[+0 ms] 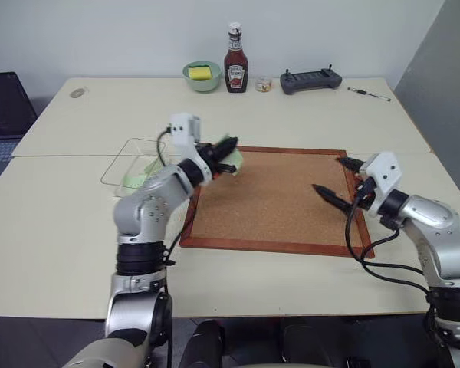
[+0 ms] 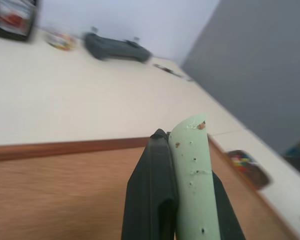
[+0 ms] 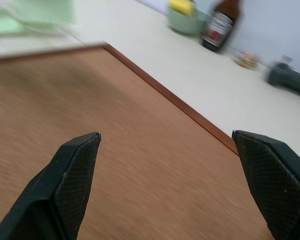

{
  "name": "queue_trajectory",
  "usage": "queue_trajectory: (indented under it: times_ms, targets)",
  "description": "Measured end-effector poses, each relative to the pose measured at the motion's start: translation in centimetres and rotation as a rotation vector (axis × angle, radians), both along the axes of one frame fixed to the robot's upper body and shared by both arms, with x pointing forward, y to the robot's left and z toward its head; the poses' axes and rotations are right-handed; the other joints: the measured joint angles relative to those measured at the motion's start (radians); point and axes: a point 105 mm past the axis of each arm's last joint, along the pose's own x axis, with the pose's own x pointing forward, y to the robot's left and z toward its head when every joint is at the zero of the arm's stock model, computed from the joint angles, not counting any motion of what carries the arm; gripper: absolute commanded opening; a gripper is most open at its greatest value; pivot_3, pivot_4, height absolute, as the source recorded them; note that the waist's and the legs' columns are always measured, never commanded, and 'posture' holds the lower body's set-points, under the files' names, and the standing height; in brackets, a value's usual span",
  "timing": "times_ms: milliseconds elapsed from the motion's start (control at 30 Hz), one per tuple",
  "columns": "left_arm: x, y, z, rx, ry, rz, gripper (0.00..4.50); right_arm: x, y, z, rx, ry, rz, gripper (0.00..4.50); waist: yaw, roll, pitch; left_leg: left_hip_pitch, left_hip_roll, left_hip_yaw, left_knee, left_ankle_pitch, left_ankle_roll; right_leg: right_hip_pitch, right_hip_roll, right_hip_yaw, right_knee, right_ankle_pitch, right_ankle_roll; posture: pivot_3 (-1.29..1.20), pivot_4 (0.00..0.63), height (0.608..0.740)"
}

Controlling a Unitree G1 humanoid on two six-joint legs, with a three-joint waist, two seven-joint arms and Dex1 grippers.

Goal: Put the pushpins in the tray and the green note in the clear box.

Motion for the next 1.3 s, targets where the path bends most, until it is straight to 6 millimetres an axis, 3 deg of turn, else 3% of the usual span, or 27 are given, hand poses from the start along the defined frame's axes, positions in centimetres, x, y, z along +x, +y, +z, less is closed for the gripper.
queue_trajectory:
  times_ms: [100, 233, 300, 467, 600, 867, 1300]
  targets:
    - [-0.3, 5.1, 0.2, 0.156, -0.027, 0.179, 0.0, -1.0, 4.1, 0.8, 0.042, 0.042, 0.199, 4.47, -0.004, 0.0, 0.0, 0.0, 0.0, -0.001, -0.001, 0.0, 0.0, -0.001, 0.001, 0.0, 0.001, 0.0, 0.0, 0.0, 0.15, 0.74]
    - [-1.0, 10.5, -0.3, 0.291, -0.006, 0.364, 0.0, -1.9, 7.2, 1.5, 0.028, 0.057, 0.366, 4.47, 0.002, -0.001, 0.0, 0.0, 0.0, -0.002, 0.0, -0.001, 0.002, -0.001, 0.0, -0.001, 0.0, 0.0, 0.0, 0.0, 0.15, 0.74]
    - [-1.4, 12.6, -0.6, 0.342, 0.01, 0.436, 0.0, -1.9, 8.4, 1.9, 0.013, 0.052, 0.425, 4.47, 0.01, -0.001, 0.001, -0.001, 0.0, -0.002, 0.0, -0.001, 0.002, -0.001, 0.0, -0.001, 0.0, 0.0, 0.0, 0.0, 0.15, 0.74]
    - [-1.5, 15.4, -0.4, 0.405, 0.01, 0.529, 0.0, -1.4, 9.8, 1.8, -0.007, 0.059, 0.469, 4.47, 0.022, -0.001, 0.001, -0.001, 0.0, -0.001, -0.001, -0.001, 0.002, -0.002, 0.0, -0.001, 0.0, 0.0, 0.0, 0.0, 0.15, 0.74]
    - [-0.9, 16.4, -1.0, 0.419, 0.029, 0.554, 0.0, -1.4, 10.5, 1.5, -0.011, 0.058, 0.489, 4.47, 0.021, -0.001, 0.001, -0.003, 0.0, -0.001, -0.001, -0.001, 0.002, -0.005, 0.0, -0.002, 0.001, 0.0, 0.0, 0.0, 0.15, 0.74]
    - [-0.1, 17.2, -2.3, 0.45, 0.066, 0.566, 1.43, -1.3, 10.8, 1.4, -0.015, 0.054, 0.483, 4.5, 0.019, -0.001, 0.001, -0.003, 0.0, -0.001, -0.001, -0.001, 0.002, -0.006, 0.0, -0.001, 0.002, 0.0, 0.0, 0.0, 0.15, 0.74]
    - [0.0, 16.6, -1.9, 0.447, 0.045, 0.543, 3.92, -1.4, 11.0, 1.5, -0.017, 0.053, 0.484, 4.5, 0.018, -0.001, 0.001, -0.003, 0.0, -0.001, -0.001, -0.001, 0.002, -0.006, 0.0, -0.001, 0.002, 0.0, 0.0, 0.0, 0.15, 0.74]
